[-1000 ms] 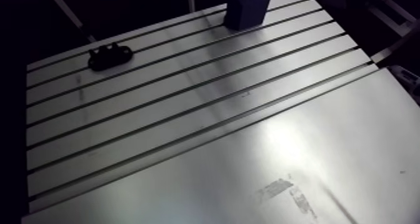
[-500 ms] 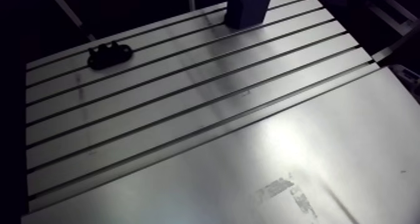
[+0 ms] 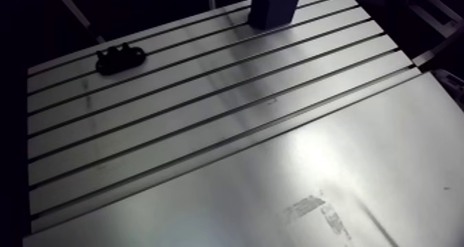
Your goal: Pick up the M10 bolt and insert it into the hole until fully seated.
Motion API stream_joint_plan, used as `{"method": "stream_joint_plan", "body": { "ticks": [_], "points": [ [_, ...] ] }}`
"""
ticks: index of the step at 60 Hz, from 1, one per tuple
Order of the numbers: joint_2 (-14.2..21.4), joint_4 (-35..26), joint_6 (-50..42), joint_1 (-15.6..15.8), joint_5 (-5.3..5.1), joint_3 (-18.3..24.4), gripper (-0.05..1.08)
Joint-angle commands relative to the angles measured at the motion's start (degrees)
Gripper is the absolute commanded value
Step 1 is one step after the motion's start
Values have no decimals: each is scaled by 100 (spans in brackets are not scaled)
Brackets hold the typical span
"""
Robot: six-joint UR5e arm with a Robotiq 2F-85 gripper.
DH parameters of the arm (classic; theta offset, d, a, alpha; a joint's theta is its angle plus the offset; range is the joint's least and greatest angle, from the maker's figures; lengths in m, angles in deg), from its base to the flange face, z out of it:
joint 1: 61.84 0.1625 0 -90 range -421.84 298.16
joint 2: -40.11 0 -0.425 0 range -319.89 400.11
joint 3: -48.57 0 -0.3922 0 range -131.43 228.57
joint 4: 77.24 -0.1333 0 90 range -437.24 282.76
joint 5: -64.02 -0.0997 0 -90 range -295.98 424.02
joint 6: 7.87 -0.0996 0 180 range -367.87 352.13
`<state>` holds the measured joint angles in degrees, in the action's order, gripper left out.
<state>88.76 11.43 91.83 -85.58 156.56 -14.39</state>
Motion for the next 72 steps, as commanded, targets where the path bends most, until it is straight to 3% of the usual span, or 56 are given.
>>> {"method": "stream_joint_plan", "body": {
  "ticks": [1, 46, 47, 48, 49, 50, 51, 52, 72],
  "points": [
    [-11, 6, -8, 0, -3, -8, 108],
    [-39, 41, -34, -9, -3, -70, 105],
    [-38, 41, -41, -9, 4, -70, 94],
    [-38, 41, -41, -9, 4, -70, 94],
    [-38, 41, -42, -1, 5, -70, 60],
    [-38, 33, -35, 7, 20, -70, 17],
    [-38, 33, -35, 7, 20, -70, 17],
    [-38, 40, -34, 16, 8, -93, 3],
    [58, 375, 28, 9, 14, -281, 0]
  ]
}}
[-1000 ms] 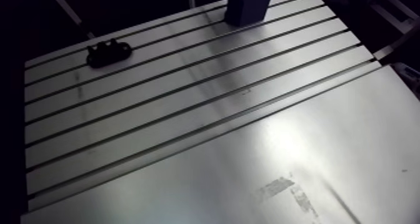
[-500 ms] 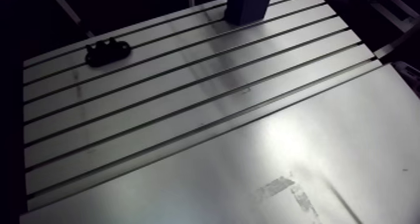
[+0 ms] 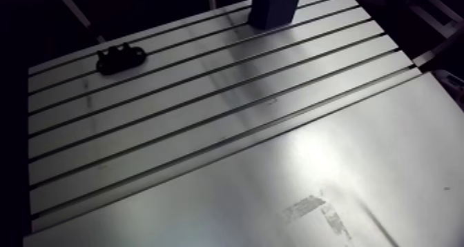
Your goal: Pick up the M10 bolt and insert it into the hole until fully seated.
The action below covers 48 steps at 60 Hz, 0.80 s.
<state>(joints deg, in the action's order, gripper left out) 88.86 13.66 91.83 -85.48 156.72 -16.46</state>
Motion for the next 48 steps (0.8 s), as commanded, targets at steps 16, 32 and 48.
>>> {"method": "stream_joint_plan", "body": {
  "ticks": [16, 32, 48],
  "points": [
    [833, 89, 27, 50, -79, -322, 0],
    [2619, 132, -34, 332, -182, -1583, 0],
    [3765, 18, -103, 716, -618, -2430, 0]
  ]
}}
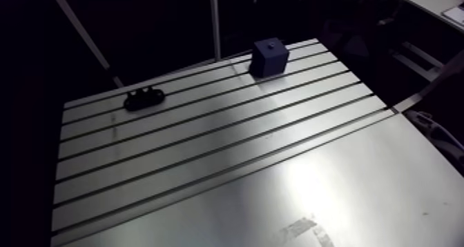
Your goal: Pick up the M10 bolt and insert it into the hole until fully seated.
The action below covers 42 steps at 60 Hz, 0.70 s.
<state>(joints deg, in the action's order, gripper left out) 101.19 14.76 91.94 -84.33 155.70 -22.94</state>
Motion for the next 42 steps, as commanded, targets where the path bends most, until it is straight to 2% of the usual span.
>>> {"method": "stream_joint_plan", "body": {
  "ticks": [1, 6, 12, 17, 20, 24, 37, 38, 39, 40, 41, 42],
  "points": [
    [2531, -92, -114, 601, -516, -1782, 0],
    [2603, -242, -197, 813, -549, -1775, 0],
    [2653, -257, -301, 1053, -543, -1806, 0],
    [2741, -224, -361, 1331, -433, -1909, 0],
    [2753, -215, -369, 1386, -413, -1921, 0],
    [2764, -205, -370, 1463, -327, -1875, 0],
    [2713, -212, -361, 1500, -264, -1656, 1],
    [2704, -206, -361, 1509, -216, -1629, 1],
    [2704, -206, -361, 1509, -216, -1629, 1],
    [2695, -205, -361, 1525, -156, -1618, 1],
    [2695, -205, -361, 1525, -156, -1618, 1],
    [2679, -205, -361, 1565, -95, -1608, 1]
  ]
}}
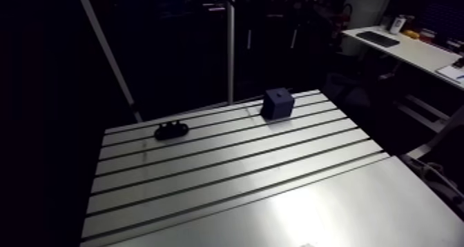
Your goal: Pick up the M10 bolt and insert it into the hole until fully seated.
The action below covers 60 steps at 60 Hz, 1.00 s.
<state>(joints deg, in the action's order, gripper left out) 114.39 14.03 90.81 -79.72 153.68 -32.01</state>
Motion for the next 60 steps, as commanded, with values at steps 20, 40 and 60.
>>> {"method": "stream_joint_plan", "body": {
  "ticks": [20, 40, 60],
  "points": [
    [1121, -115, -273, 1603, 247, -650, 1],
    [1145, -31, -592, 1804, 311, -821, 1],
    [1312, 269, -716, 1796, 250, -900, 1]
  ]
}}
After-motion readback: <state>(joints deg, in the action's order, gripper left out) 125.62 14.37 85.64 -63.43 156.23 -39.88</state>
